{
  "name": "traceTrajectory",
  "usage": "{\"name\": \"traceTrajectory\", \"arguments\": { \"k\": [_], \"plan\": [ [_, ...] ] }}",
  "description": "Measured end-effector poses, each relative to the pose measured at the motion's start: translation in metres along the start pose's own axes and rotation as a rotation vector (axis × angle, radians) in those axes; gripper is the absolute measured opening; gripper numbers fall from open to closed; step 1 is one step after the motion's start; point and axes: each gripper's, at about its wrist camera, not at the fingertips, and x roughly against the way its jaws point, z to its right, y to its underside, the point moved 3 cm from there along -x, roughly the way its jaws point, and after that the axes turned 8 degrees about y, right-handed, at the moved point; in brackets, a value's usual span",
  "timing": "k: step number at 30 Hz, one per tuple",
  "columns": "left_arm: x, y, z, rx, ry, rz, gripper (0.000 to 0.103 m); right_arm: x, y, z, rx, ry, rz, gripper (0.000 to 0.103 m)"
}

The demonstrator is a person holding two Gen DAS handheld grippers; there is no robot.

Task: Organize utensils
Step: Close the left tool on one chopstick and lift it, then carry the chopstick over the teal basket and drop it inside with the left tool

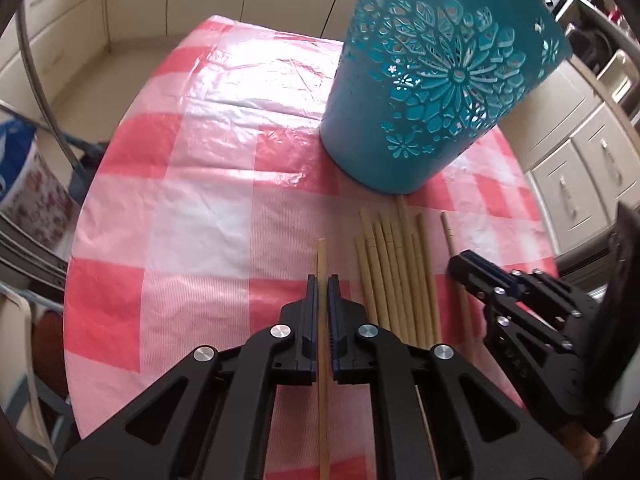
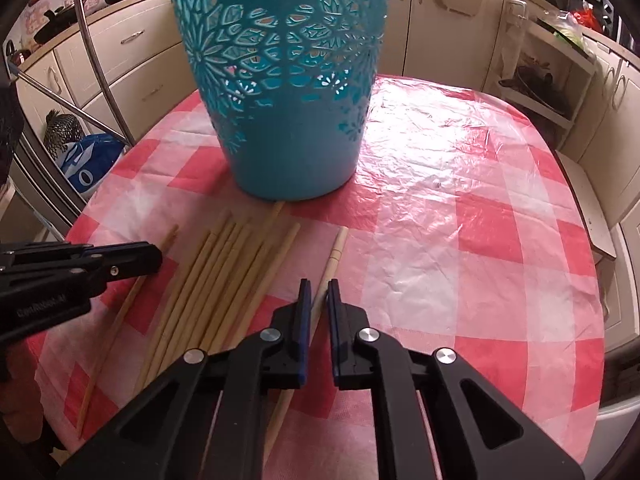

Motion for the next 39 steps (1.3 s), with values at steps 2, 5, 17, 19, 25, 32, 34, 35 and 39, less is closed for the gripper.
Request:
{"name": "traceTrajectory", "arguments": {
  "k": [2, 5, 17, 19, 25, 32, 34, 35, 39],
  "plan": [
    [0.013, 0.001, 0.003, -0.011, 0.021, 0.013, 0.004, 0.001, 0.002, 0.002, -0.003, -0.004, 0.002, 0.009],
    [0.040, 0.000, 0.016, -0.041, 0.060, 0.055, 0.004, 0.001, 0.004, 0.004, -0.019, -0.017, 0.001, 0.009],
    [0.183, -0.112, 0.113, -0.232, 0.110, 0.591, 0.004, 0.000, 0.003, 0.005, -0.050, -0.041, 0.002, 0.009],
    [0.188, -0.141, 0.118, -0.225, 0.102, 0.674, 0.004, 0.001, 0.004, 0.006, -0.051, -0.043, 0.006, 0.009],
    [0.174, -0.205, 0.129, -0.200, 0.001, 0.821, 0.004, 0.001, 0.005, 0.008, -0.048, -0.048, 0.017, 0.009],
    [0.105, -0.219, 0.120, -0.177, -0.074, 0.730, 0.005, 0.002, 0.005, 0.009, -0.043, -0.055, 0.020, 0.009],
    [0.097, -0.216, 0.117, -0.175, -0.080, 0.704, 0.005, 0.002, 0.004, 0.008, -0.039, -0.053, 0.021, 0.009],
    [0.092, -0.208, 0.114, -0.181, -0.085, 0.691, 0.005, 0.002, 0.004, 0.008, -0.039, -0.054, 0.022, 0.009],
    [0.075, -0.183, 0.107, -0.203, -0.122, 0.588, 0.007, 0.002, 0.004, 0.008, -0.043, -0.056, 0.020, 0.009]
  ]
}}
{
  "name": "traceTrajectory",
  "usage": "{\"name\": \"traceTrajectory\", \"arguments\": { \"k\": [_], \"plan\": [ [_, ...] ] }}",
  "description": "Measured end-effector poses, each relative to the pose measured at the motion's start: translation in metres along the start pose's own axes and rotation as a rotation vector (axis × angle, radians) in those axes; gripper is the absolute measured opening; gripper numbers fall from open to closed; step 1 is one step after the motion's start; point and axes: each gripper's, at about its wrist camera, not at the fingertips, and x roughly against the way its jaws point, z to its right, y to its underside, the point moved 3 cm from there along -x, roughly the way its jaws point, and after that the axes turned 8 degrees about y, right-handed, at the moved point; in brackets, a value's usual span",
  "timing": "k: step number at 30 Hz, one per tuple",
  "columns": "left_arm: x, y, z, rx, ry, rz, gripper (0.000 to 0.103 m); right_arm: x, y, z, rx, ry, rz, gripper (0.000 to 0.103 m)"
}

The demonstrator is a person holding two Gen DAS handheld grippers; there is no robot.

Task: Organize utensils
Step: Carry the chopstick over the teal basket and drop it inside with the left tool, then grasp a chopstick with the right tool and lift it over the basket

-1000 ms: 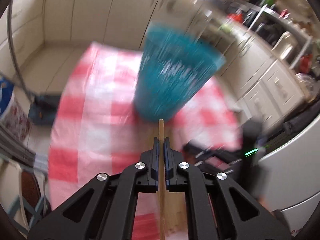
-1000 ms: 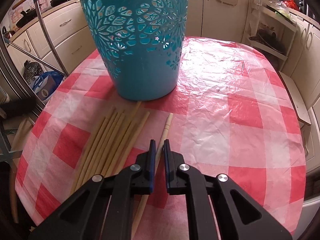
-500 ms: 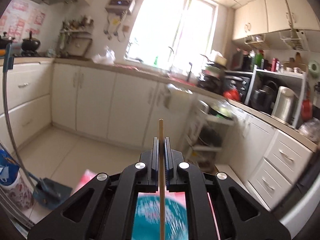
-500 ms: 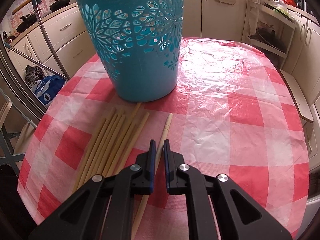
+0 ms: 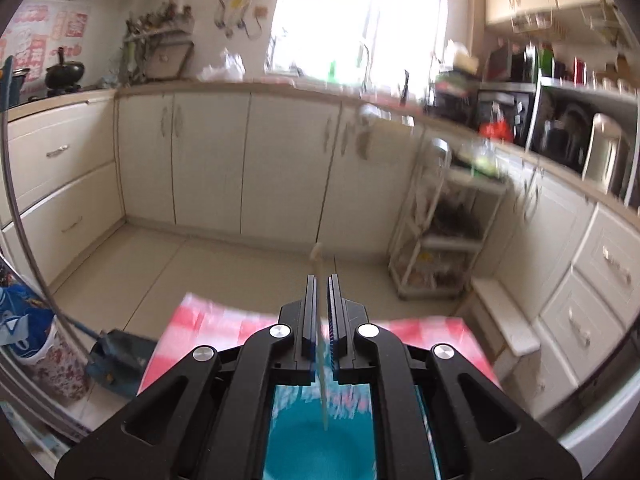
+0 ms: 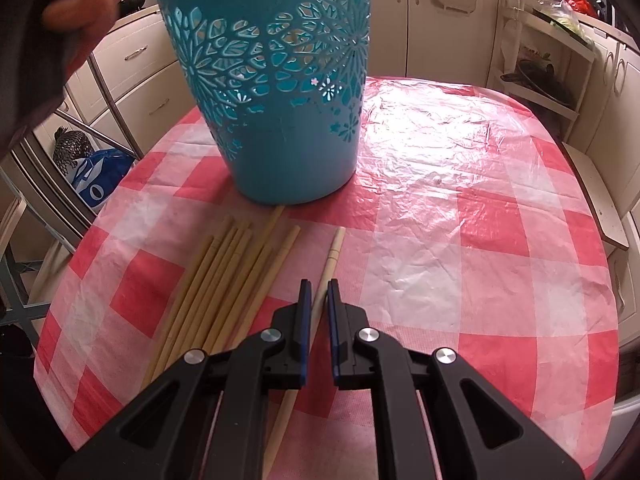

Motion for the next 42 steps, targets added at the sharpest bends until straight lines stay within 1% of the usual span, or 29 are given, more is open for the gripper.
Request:
{"name": "traceTrajectory", "arguments": {
  "k": [1, 2, 3, 5, 7, 8, 9, 11, 14, 18, 21, 28, 34, 38, 42],
  "plan": [
    [0.001, 0.006, 0.001, -0.008, -0.008, -0.030, 0.012, 0.000, 0.000, 0.000, 0.000, 0.001, 0.000, 0.009],
    [0.004, 0.014, 0.001, -0.019, -0.017, -0.066, 0.024, 0.000, 0.000, 0.000, 0.000, 0.002, 0.000, 0.009],
    [0.009, 0.021, 0.001, -0.028, -0.028, -0.091, 0.041, 0.000, 0.000, -0.001, 0.001, 0.006, 0.000, 0.009],
    [0.024, 0.035, 0.001, -0.052, -0.076, -0.120, 0.058, 0.000, 0.000, -0.003, 0.012, 0.020, 0.005, 0.009],
    [0.043, 0.046, -0.001, -0.063, -0.103, -0.142, 0.065, 0.001, 0.001, -0.007, 0.027, 0.040, 0.013, 0.009],
    [0.050, 0.051, -0.001, -0.062, -0.111, -0.147, 0.070, 0.001, 0.001, -0.008, 0.029, 0.044, 0.015, 0.009],
    [0.061, 0.057, -0.002, -0.060, -0.121, -0.146, 0.075, 0.000, 0.001, -0.008, 0.030, 0.046, 0.016, 0.009],
    [0.079, 0.066, -0.003, -0.066, -0.141, -0.135, 0.081, 0.000, 0.001, -0.008, 0.024, 0.044, 0.015, 0.009],
    [0.094, 0.079, -0.009, -0.079, -0.162, -0.122, 0.084, 0.000, 0.001, -0.005, 0.000, 0.034, 0.014, 0.008],
    [0.095, 0.089, -0.019, -0.064, -0.144, -0.153, 0.085, 0.001, 0.002, 0.003, -0.060, 0.002, 0.008, 0.006],
    [0.101, 0.090, -0.023, -0.070, -0.141, -0.148, 0.086, 0.002, 0.003, 0.005, -0.081, -0.019, 0.005, 0.006],
    [0.105, 0.088, -0.032, -0.071, -0.146, -0.143, 0.089, 0.019, 0.000, 0.015, -0.191, -0.161, 0.041, 0.006],
    [0.104, 0.088, -0.041, -0.045, -0.149, -0.154, 0.090, 0.039, -0.006, 0.026, -0.283, -0.329, 0.122, 0.006],
    [0.103, 0.090, -0.043, -0.034, -0.142, -0.161, 0.091, 0.050, -0.011, 0.030, -0.325, -0.408, 0.170, 0.006],
    [0.102, 0.091, -0.043, -0.036, -0.140, -0.166, 0.091, 0.062, -0.015, 0.032, -0.332, -0.455, 0.219, 0.006]
  ]
}}
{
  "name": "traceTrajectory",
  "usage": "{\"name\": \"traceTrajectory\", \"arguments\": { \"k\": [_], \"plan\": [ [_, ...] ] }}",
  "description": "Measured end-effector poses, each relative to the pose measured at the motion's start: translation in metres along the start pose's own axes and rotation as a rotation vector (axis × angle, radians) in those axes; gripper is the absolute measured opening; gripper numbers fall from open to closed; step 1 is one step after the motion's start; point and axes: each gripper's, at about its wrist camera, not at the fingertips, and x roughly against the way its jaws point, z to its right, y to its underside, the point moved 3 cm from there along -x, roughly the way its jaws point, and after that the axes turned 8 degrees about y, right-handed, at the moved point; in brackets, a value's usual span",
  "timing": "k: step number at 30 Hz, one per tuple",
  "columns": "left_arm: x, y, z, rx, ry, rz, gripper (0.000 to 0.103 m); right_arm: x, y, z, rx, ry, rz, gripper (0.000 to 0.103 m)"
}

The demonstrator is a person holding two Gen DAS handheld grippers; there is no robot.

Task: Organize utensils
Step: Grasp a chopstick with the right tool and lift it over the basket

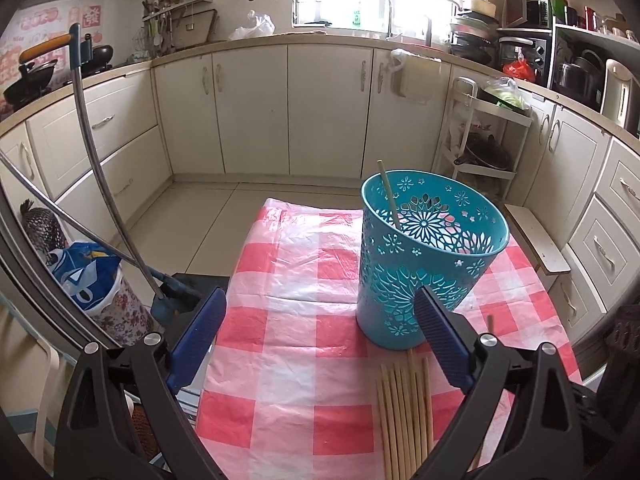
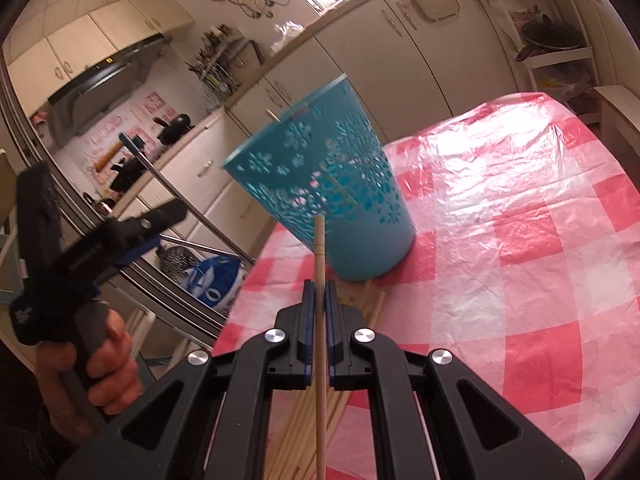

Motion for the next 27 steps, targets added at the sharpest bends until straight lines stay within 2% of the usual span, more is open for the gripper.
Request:
{"name": "traceTrajectory", "arguments": {
  "k": [8, 13, 17, 20, 23, 27],
  "plan": [
    [-0.001, 0.001, 0.000, 0.002, 0.000, -0.001, 0.092, 0.020, -0.017, -0.025, 0.035, -0.093, 0.080, 0.006],
    [-0.001, 0.000, -0.004, 0.013, 0.001, -0.004, 0.093, 0.040, -0.055, -0.046, 0.045, -0.164, 0.186, 0.006],
    [-0.003, 0.000, -0.008, 0.033, 0.005, -0.013, 0.093, 0.052, -0.106, -0.068, 0.047, -0.187, 0.303, 0.006],
    [-0.004, 0.000, -0.010, 0.042, 0.005, -0.015, 0.094, 0.054, -0.141, -0.079, 0.031, -0.164, 0.393, 0.006],
    [-0.005, 0.000, -0.011, 0.048, 0.007, -0.017, 0.094, 0.047, -0.172, -0.084, 0.006, -0.096, 0.477, 0.006],
    [-0.005, 0.000, -0.013, 0.051, 0.008, -0.019, 0.094, 0.017, -0.195, -0.085, 0.005, 0.057, 0.535, 0.006]
  ]
}}
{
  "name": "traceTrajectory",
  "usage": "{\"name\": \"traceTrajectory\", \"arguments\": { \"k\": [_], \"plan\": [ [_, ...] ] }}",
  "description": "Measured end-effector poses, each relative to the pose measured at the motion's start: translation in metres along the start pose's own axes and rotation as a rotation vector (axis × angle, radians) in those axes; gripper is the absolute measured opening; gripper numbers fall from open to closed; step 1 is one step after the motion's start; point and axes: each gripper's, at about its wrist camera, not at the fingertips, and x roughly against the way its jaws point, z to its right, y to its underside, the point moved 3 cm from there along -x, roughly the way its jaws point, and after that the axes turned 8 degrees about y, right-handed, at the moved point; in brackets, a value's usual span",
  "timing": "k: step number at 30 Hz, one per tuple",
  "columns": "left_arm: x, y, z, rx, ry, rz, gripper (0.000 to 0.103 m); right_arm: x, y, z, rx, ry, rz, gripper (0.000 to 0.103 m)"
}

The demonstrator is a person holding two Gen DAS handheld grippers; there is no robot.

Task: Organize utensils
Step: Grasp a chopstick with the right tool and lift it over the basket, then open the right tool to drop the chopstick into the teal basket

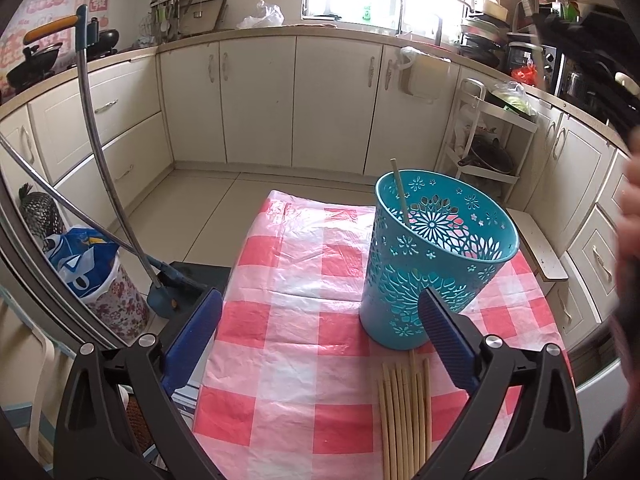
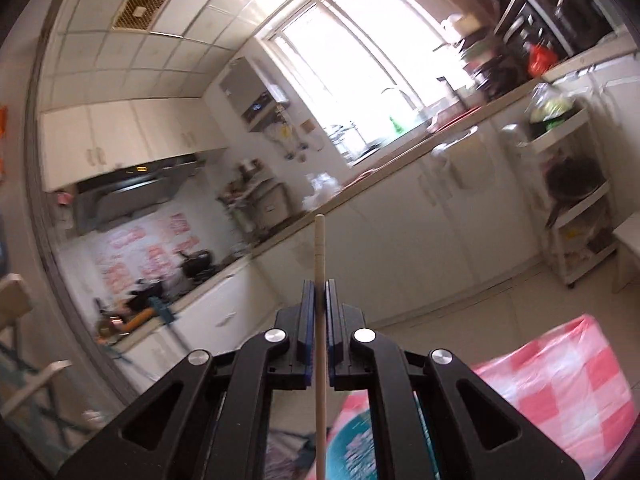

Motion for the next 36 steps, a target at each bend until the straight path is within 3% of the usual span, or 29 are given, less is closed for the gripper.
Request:
{"name": "traceTrajectory", "arguments": {
  "k": [5, 9, 12, 16, 19, 26, 36],
  "plan": [
    [-0.002, -0.001, -0.004, 0.017, 0.006, -0.007, 0.095, -0.035, 0.023, 0.003, 0.124, 0.180, 0.022, 0.006],
    [-0.002, -0.002, -0.006, 0.023, 0.011, -0.011, 0.095, -0.046, 0.047, 0.007, 0.192, 0.230, -0.021, 0.006],
    [-0.001, -0.003, -0.008, 0.027, 0.016, -0.011, 0.095, -0.047, 0.058, 0.005, 0.219, 0.240, -0.054, 0.007],
    [0.001, -0.004, -0.008, 0.030, 0.018, -0.006, 0.095, -0.036, 0.074, 0.005, 0.248, 0.224, -0.074, 0.024],
    [0.002, -0.004, -0.008, 0.031, 0.016, -0.003, 0.095, -0.031, 0.077, 0.003, 0.244, 0.214, -0.091, 0.024],
    [0.005, -0.005, -0.009, 0.032, 0.015, 0.007, 0.095, 0.025, 0.083, 0.009, 0.213, 0.203, -0.087, 0.033],
    [0.007, -0.005, -0.005, 0.016, 0.011, 0.017, 0.095, 0.071, 0.150, 0.046, 0.172, 0.281, -0.292, 0.034]
  ]
}}
